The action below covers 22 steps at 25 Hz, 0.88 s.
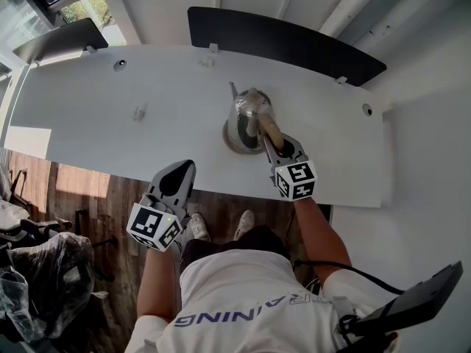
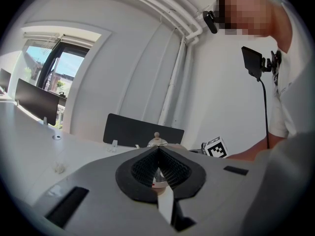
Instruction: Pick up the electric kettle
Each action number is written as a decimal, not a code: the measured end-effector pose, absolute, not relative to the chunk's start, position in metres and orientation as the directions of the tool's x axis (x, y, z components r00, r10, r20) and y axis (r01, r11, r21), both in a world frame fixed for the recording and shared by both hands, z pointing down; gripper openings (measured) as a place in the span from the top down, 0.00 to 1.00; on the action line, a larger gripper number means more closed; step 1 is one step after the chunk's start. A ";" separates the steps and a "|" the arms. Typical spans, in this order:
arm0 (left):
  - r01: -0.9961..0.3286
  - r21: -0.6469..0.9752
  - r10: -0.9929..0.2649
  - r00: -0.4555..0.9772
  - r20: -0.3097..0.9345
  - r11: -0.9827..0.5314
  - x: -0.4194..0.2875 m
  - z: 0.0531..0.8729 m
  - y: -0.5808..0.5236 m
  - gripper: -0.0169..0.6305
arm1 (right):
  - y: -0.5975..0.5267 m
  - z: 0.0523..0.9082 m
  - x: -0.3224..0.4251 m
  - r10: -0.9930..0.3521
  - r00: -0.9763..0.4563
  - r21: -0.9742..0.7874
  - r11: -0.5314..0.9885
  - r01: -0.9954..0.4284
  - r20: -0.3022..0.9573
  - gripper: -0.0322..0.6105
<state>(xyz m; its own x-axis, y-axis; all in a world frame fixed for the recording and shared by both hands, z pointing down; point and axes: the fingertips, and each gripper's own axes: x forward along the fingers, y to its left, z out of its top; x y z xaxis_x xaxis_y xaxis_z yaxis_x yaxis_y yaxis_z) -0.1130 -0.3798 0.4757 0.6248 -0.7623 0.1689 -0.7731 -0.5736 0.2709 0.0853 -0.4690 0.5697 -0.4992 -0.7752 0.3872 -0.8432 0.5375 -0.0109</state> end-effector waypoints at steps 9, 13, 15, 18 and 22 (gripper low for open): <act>-0.763 0.276 -0.756 0.636 0.156 -0.585 -0.115 0.474 -0.382 0.95 | -0.467 0.507 0.083 -0.822 -0.509 -0.017 0.522 -0.853 0.257 0.83; -0.754 0.266 -0.751 0.646 0.135 -0.601 -0.117 0.464 -0.382 0.95 | -0.460 0.466 0.080 -0.840 -0.508 -0.020 0.514 -0.858 0.191 0.83; -0.748 0.256 -0.747 0.653 0.123 -0.612 -0.118 0.458 -0.383 0.95 | -0.455 0.449 0.079 -0.848 -0.505 -0.015 0.510 -0.860 0.162 0.83; -0.740 0.233 -0.739 0.664 0.108 -0.631 -0.119 0.447 -0.385 0.95 | -0.444 0.426 0.076 -0.858 -0.497 0.013 0.503 -0.864 0.126 0.83; -0.723 0.197 -0.723 0.685 0.085 -0.662 -0.120 0.431 -0.390 0.95 | -0.429 0.400 0.077 -0.875 -0.477 0.025 0.481 -0.877 0.079 0.83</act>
<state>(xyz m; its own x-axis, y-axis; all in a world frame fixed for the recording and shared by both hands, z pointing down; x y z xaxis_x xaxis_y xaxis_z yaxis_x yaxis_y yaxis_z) -0.1205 -0.3898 0.4309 0.6852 -0.7233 0.0852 -0.7232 -0.6619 0.1971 0.0770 -0.4293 0.3999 -0.4774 -0.8751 0.0788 -0.8766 0.4805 0.0255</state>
